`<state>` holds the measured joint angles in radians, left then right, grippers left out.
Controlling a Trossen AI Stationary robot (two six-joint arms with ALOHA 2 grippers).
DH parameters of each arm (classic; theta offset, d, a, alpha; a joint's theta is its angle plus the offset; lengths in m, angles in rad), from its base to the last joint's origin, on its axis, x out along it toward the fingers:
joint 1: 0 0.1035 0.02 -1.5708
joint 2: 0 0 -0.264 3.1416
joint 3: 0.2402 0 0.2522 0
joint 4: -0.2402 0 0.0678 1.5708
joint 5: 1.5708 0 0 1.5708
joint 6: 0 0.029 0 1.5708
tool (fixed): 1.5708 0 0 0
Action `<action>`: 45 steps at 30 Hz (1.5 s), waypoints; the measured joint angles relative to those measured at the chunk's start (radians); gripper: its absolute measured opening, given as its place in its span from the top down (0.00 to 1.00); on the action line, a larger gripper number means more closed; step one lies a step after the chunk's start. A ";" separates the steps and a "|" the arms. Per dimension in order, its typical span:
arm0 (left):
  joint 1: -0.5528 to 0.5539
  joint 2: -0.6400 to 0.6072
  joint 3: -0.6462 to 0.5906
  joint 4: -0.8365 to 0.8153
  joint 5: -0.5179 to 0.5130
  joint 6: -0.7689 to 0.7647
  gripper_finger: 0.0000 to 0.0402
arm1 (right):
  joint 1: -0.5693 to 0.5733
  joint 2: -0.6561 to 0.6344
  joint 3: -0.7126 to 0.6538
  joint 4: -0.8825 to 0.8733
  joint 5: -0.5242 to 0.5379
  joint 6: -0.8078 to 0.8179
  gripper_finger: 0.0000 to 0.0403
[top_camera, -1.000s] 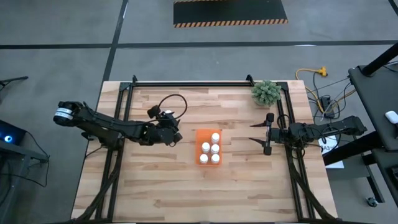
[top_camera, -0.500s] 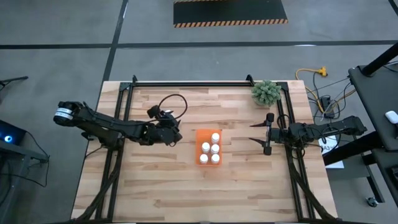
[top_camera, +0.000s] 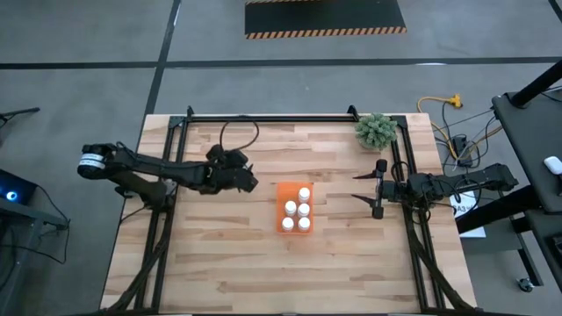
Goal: Pick and place pill bottles into a basket
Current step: Put the white pill bottle into the orange bin
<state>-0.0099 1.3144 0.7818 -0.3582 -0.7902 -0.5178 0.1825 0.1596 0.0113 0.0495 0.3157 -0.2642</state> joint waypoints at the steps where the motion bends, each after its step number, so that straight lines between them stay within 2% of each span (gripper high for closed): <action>1: 0.008 0.000 0.001 0.001 0.000 0.000 0.38 | 0.000 0.000 0.000 0.000 0.000 0.001 0.38; 7: 0.046 0.000 0.001 0.004 0.003 -0.004 0.39 | 0.000 0.000 0.000 0.000 0.000 0.001 0.38; 16: 0.048 0.008 -0.006 -0.052 0.000 -0.111 0.39 | 0.000 0.000 0.000 0.000 0.000 0.001 0.37; 26: 0.057 0.008 -0.089 -0.042 -0.031 -0.209 0.39 | 0.000 0.000 0.000 0.000 0.000 0.002 0.37; 34: 0.063 0.008 -0.119 0.064 -0.032 -0.179 0.39 | 0.000 0.000 0.000 0.000 0.000 0.002 0.37; 45: 0.074 0.008 -0.130 0.068 -0.030 -0.180 0.39 | 0.000 0.000 0.000 0.000 0.000 0.000 0.37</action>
<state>0.0639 1.3224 0.6521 -0.2900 -0.8206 -0.6974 0.1825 0.1596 0.0113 0.0498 0.3157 -0.2641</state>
